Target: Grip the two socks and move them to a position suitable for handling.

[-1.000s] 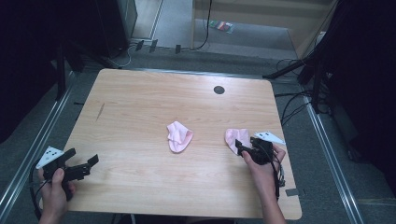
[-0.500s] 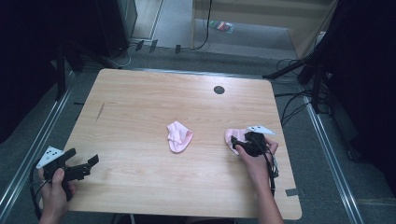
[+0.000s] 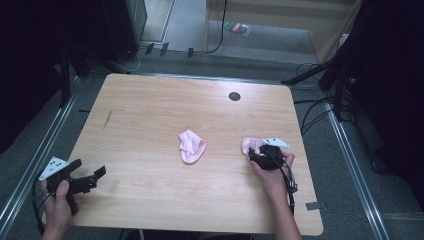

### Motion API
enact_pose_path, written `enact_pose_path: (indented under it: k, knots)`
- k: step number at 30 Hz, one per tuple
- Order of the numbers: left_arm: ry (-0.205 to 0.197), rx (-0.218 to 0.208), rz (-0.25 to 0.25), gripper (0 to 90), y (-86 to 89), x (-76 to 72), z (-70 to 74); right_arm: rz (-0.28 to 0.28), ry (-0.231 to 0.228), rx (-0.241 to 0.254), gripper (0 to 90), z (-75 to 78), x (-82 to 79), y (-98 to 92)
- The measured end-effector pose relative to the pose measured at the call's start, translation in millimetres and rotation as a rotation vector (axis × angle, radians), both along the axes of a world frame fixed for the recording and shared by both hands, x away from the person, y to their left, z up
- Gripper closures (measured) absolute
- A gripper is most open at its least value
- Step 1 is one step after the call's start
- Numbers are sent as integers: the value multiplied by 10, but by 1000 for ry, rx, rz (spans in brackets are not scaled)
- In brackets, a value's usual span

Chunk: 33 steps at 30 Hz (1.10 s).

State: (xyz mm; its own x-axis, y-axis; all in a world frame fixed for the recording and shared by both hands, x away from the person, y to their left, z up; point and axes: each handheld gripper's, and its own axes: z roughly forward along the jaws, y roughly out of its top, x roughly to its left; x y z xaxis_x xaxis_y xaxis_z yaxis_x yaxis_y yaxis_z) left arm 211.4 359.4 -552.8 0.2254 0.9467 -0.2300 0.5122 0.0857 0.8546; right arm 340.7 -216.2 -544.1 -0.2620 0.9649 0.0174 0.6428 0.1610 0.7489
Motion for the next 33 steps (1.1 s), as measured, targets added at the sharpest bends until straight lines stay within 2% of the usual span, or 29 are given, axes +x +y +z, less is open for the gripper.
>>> enact_pose_path:
  k: [2, 3, 4, 5, 6, 9, 11, 12, 15, 19, 20, 22, 23, 24, 28, 30, 33]
  knots:
    - [0, -1, -1, 0, 4, -1, -1, 14, -17, 1, 664, -7, -22, 7]
    - [0, -1, -1, 0, 4, -1, -1, 32, -22, 3, 714, -12, -36, 13]
    - [3, -4, 0, 0, 9, -3, -1, 47, -27, 3, 754, -16, -42, 19]
    - [3, -4, 0, 0, 9, -3, -1, 47, -27, 3, 754, -16, -42, 19]
    - [3, -8, 0, 0, 12, -3, -2, 48, -17, 19, 801, -10, -39, 7]
    - [2, -11, 2, 0, 14, -4, -2, 46, -5, 68, 817, -9, -20, -46]
    - [2, -8, 1, 0, 12, -4, -2, 48, -1, 79, 818, -6, -14, -62]
    - [2, -8, 0, 0, 10, -2, -3, 23, 1, 91, 820, 23, -24, -93]
    - [4, -7, -1, 0, 9, 0, -2, 19, -25, 133, 820, 93, -76, -125]
    - [1, 5, -5, 0, -4, -6, 2, 34, -51, 187, 819, 253, -205, -106]
    - [1, 5, -5, 0, -4, -6, 2, 34, -51, 187, 819, 253, -205, -106]
    - [-1, 12, -6, 0, -19, -8, 3, 67, -80, 203, 820, 377, -327, -61]
    - [-1, 12, -6, 0, -19, -8, 3, 67, -80, 203, 820, 377, -327, -61]
    - [-2, 22, -10, 0, -24, -10, 5, 72, -87, 216, 819, 447, -400, -35]
    - [-8, 31, -12, 0, -39, -16, 8, 88, -105, 236, 819, 571, -541, 22]
    - [-11, 36, -17, 0, -43, -21, 15, 98, -98, 265, 819, 622, -606, 51]
    - [-11, 35, -19, 0, -37, -26, 25, 101, -100, 265, 819, 662, -671, 95]
